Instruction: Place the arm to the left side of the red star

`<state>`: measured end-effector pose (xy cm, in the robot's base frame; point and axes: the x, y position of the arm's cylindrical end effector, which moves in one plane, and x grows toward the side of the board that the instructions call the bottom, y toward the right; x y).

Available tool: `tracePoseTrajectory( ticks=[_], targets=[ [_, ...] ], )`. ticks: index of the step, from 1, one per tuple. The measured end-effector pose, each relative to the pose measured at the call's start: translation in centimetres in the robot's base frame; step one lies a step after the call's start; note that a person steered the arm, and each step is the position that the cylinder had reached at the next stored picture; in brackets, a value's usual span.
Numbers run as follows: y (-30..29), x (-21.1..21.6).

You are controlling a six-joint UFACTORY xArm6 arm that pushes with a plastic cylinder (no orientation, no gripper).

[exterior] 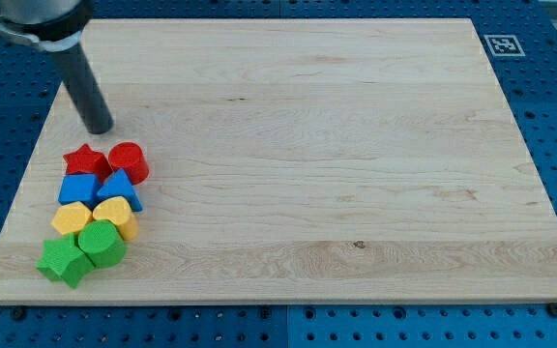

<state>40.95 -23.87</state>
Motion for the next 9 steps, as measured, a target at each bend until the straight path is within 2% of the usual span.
tracePoseTrajectory(
  ticks=[2, 6, 9],
  targets=[
    [-2.4, 2.1],
    [-2.4, 2.6],
    [-5.5, 3.2]
  ],
)
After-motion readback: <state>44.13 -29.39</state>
